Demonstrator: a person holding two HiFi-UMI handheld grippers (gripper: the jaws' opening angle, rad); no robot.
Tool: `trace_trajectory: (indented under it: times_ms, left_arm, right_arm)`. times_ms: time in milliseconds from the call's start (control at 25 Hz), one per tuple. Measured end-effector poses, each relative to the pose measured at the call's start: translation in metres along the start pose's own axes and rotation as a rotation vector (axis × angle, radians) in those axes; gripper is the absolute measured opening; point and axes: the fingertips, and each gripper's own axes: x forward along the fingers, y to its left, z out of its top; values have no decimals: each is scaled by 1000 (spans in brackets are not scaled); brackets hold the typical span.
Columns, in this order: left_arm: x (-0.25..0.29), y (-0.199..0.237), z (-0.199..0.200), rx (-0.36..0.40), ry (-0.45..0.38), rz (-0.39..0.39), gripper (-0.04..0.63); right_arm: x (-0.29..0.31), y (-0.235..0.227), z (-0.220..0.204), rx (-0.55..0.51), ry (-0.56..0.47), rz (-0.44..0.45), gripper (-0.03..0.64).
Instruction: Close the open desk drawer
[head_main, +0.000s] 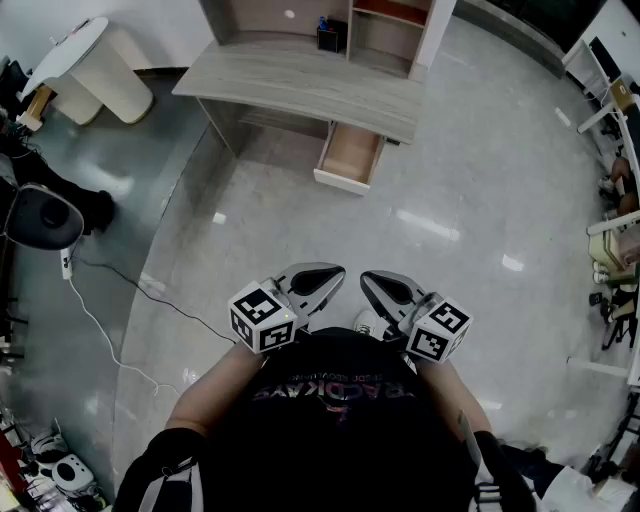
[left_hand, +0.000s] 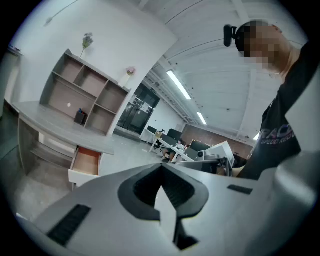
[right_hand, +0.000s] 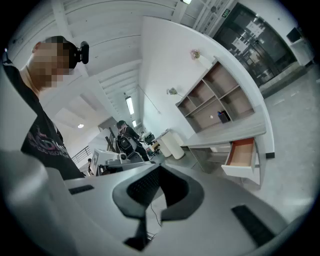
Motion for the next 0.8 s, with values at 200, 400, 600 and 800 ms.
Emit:
trace_trajectory:
  times_ms: [200, 400, 600, 800]
  left_arm:
    - [1, 1, 1, -2, -3, 0, 5]
    - [2, 4, 2, -4, -3, 2, 5]
    - [1, 4, 3, -7, -6, 2, 5]
    - [0, 4, 3, 0, -5, 10, 5]
  right_arm:
    - [1, -1, 1, -2, 2, 4, 12]
    - [3, -3, 2, -1, 2, 5, 11]
    - [1, 2, 9, -16, -28, 32, 12]
    - [2, 4, 9, -42, -20, 28, 12]
